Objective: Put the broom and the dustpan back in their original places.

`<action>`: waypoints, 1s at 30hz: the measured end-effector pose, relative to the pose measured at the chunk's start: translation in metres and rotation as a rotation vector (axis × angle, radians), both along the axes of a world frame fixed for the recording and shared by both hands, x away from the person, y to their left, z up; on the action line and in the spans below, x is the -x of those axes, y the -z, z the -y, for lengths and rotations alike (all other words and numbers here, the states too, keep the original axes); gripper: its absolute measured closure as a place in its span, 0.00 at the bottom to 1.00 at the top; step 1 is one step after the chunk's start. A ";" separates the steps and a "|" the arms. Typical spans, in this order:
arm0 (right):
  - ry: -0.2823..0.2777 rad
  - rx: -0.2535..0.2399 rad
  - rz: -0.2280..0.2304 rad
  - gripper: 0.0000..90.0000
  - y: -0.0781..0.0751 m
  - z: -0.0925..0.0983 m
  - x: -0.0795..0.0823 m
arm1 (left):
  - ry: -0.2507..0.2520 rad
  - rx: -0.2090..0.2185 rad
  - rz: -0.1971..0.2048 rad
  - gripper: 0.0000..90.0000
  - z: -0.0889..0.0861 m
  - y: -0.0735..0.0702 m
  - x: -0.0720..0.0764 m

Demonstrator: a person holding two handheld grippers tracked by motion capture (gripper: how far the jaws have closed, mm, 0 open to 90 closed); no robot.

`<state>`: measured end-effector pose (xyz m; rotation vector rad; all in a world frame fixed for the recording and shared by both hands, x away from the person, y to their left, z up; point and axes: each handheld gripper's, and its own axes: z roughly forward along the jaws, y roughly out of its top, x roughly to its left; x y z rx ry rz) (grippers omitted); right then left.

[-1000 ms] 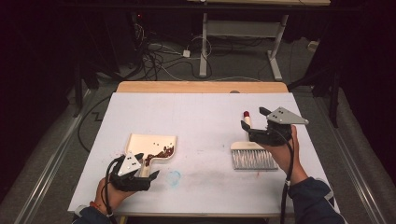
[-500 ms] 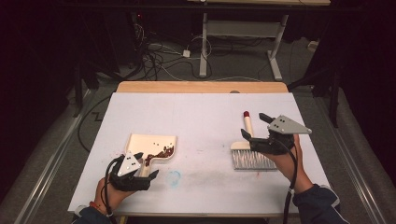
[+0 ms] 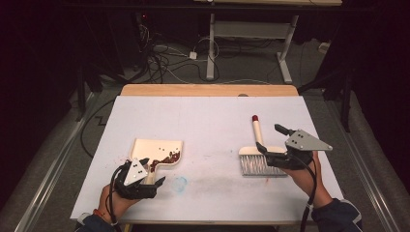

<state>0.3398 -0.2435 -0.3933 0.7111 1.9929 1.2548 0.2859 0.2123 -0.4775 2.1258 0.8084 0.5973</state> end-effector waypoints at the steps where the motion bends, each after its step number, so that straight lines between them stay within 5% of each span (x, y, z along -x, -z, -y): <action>1: 0.001 0.003 0.001 0.20 0.001 0.001 0.001 | 0.003 0.000 0.004 0.19 0.000 0.000 0.000; 3: -0.005 -0.002 -0.007 0.20 0.002 0.003 0.004 | 0.002 -0.012 0.032 0.19 0.001 -0.001 0.001; 13: -0.004 0.013 0.031 0.20 0.014 0.014 0.016 | 0.003 -0.009 0.052 0.19 0.001 -0.002 0.003; 30: -0.015 0.069 0.021 0.19 0.039 0.026 0.030 | 0.008 -0.025 0.045 0.19 0.005 0.000 0.003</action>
